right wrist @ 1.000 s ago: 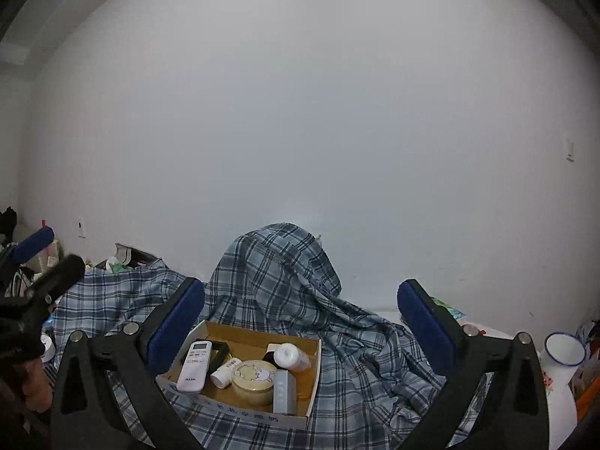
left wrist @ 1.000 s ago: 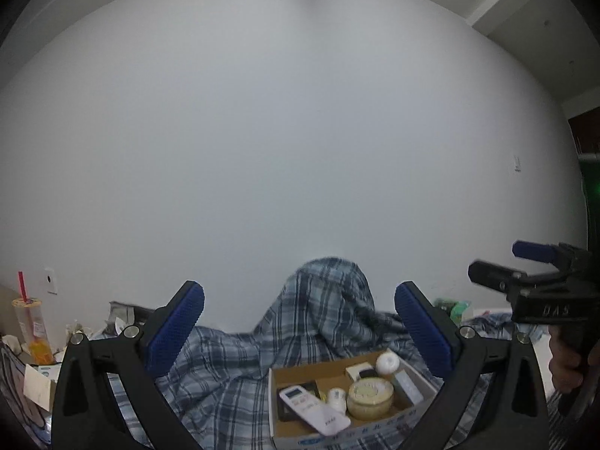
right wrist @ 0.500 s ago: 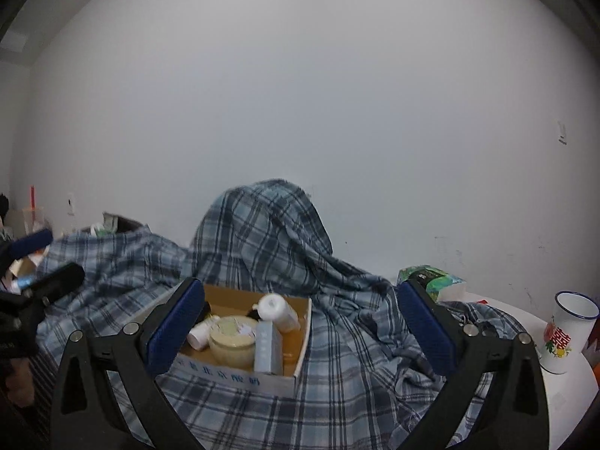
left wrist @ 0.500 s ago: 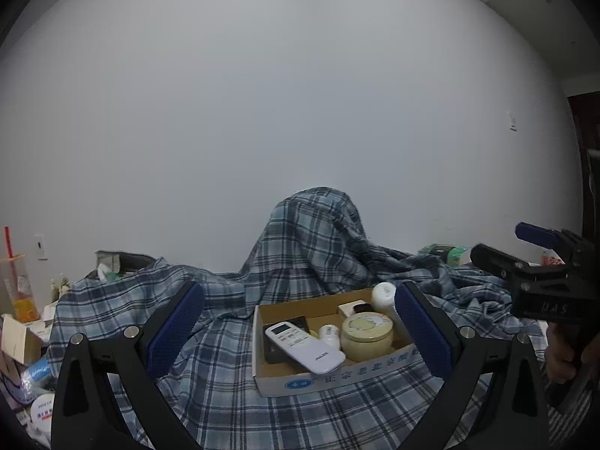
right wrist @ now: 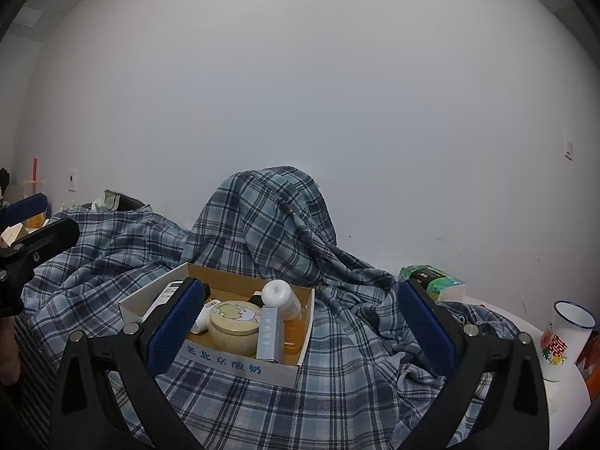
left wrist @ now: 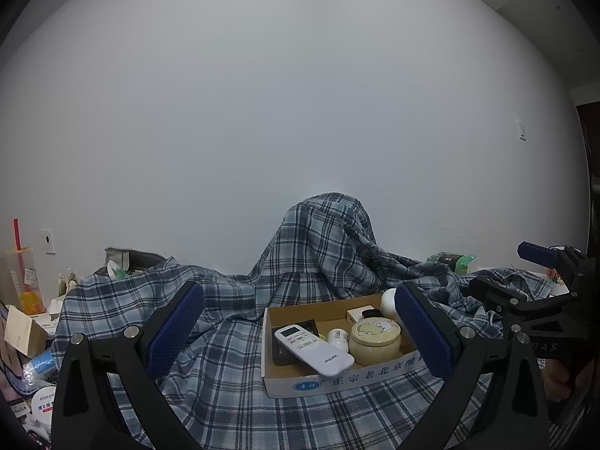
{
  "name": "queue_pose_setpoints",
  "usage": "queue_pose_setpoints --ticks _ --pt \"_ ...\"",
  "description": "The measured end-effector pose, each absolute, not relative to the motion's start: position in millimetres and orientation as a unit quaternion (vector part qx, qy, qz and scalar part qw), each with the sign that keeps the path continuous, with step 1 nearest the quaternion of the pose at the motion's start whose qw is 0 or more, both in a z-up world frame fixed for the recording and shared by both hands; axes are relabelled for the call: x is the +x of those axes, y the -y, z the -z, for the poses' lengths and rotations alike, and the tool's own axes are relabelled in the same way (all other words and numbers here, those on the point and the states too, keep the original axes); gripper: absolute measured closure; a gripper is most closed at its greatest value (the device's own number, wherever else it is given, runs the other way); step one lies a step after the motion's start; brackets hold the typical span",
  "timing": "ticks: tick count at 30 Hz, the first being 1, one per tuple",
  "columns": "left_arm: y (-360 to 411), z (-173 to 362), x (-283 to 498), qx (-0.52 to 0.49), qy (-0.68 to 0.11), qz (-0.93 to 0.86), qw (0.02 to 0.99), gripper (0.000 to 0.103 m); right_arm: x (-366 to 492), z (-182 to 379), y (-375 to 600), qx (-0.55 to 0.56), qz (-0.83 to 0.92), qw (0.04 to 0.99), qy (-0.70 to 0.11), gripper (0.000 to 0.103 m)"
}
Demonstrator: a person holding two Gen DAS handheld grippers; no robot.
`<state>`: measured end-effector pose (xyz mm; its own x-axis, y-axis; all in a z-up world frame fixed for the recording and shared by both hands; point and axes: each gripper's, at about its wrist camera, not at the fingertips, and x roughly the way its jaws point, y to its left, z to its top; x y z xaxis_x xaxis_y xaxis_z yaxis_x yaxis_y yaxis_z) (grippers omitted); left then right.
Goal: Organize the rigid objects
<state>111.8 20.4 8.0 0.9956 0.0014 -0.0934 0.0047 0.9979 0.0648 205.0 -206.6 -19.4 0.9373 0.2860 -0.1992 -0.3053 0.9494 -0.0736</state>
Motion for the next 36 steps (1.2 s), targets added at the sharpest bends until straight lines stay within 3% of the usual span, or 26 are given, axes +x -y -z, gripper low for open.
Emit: queue_pose_setpoints --ticks 36 --pt "-18.3 -8.9 112.1 0.031 -0.047 -0.019 0.998 0.000 206.5 17.4 211.2 -0.034 -0.145 0.985 -0.091 0.000"
